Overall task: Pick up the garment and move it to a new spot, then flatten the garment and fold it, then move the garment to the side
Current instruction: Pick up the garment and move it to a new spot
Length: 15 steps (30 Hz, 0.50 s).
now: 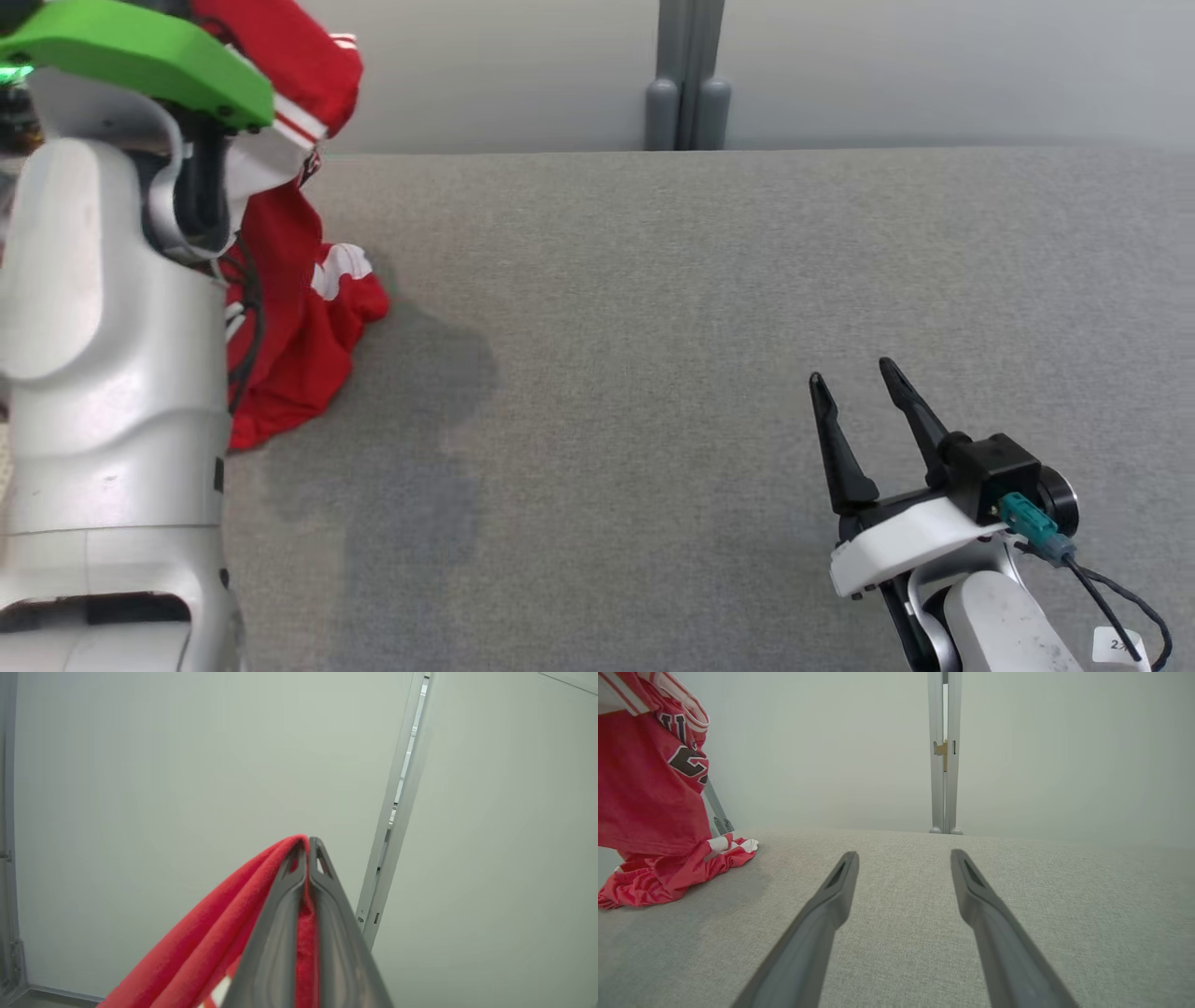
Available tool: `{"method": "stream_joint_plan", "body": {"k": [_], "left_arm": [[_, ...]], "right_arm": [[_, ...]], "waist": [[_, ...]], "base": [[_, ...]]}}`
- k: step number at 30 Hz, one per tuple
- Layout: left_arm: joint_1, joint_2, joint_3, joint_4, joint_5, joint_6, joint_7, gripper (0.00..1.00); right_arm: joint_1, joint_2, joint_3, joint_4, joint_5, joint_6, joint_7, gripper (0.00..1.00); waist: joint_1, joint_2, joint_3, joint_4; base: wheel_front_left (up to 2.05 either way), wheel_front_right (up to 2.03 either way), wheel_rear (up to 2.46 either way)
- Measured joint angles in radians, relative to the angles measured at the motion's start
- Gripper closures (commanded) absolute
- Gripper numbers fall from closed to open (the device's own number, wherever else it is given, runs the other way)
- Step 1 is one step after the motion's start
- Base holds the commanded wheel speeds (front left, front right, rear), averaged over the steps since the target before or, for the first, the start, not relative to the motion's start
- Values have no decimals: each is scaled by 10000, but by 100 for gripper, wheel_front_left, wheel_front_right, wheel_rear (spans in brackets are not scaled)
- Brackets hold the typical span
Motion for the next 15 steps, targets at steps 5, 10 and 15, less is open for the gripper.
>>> {"method": "stream_joint_plan", "body": {"k": [5,10,15], "left_arm": [[-176,-497,-447,-633,-313,-92,81,100],[-264,-727,-984,-1172,-637,-111,54,100],[-236,-796,-1714,-1471,-1076,-102,174,100]], "right_arm": [[20,-4,56,-29,19,0,-29,0],[-31,-2,13,-38,31,0,-31,0],[-153,-6,-130,-71,42,0,-31,0]], "waist": [[0,0,-192,-731],[0,0,-210,-1566],[0,0,-84,-2317]], "base": [[0,0,0],[0,0,0],[0,0,0]]}}
